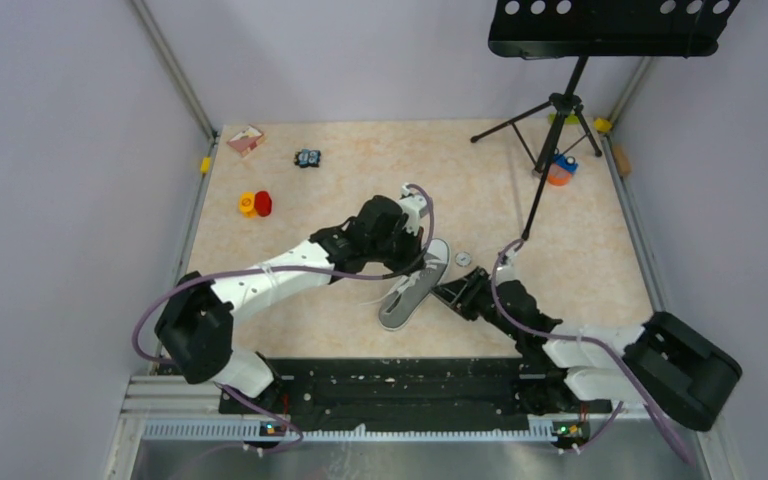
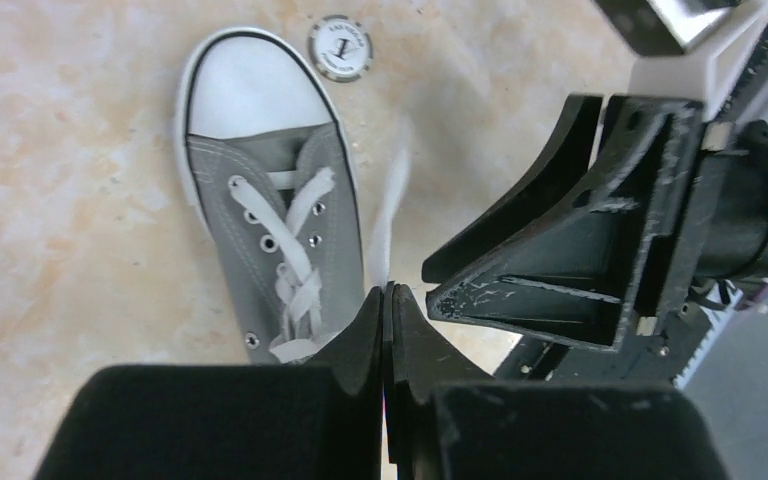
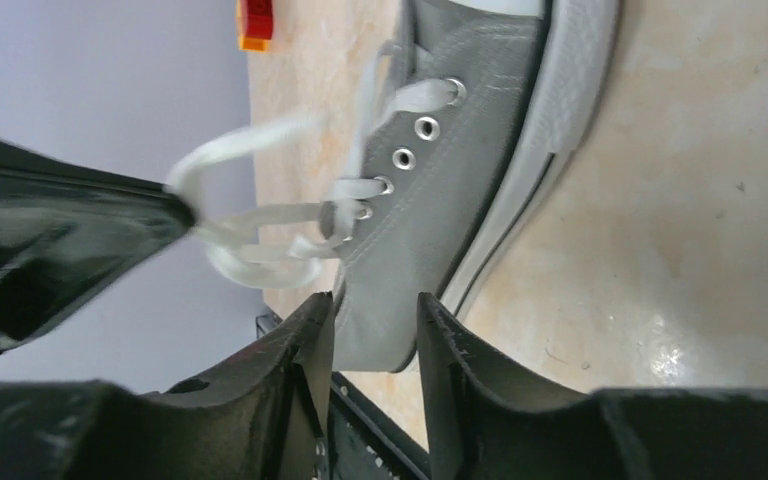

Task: Tie the shoes
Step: Cross the shoelace with the shoelace.

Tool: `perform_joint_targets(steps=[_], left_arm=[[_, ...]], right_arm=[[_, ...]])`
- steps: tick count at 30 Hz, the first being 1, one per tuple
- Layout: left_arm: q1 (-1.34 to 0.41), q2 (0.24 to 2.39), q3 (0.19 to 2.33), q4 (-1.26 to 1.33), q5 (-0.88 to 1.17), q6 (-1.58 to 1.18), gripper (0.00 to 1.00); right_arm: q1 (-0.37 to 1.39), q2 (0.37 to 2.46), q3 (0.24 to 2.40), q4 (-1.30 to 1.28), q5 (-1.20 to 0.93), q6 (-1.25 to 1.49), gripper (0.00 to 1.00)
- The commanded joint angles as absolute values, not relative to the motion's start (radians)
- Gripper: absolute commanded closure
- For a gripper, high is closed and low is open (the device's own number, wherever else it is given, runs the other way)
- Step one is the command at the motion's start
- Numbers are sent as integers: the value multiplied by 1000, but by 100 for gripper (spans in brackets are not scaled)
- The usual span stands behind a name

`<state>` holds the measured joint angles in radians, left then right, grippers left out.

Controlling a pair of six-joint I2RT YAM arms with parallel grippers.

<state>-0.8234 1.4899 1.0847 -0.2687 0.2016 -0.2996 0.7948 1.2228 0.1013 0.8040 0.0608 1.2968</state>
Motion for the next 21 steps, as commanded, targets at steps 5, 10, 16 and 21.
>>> perform_joint_targets(steps=[5,10,16,21], left_arm=[[-820,1476,1044,-118,320,-348,100],[-818,1479,1078,-136,323,-339,100],[-818,1450,1049,-126,284,-337,100],[-819,1446,1038,-136,286,-333,100]], right_arm=[[776,898,274,367,123,915,53],[757,910,278,404,43,948,45],[689,927,152,738,5,1208,45],[669,951,165,796,11,1280,44]])
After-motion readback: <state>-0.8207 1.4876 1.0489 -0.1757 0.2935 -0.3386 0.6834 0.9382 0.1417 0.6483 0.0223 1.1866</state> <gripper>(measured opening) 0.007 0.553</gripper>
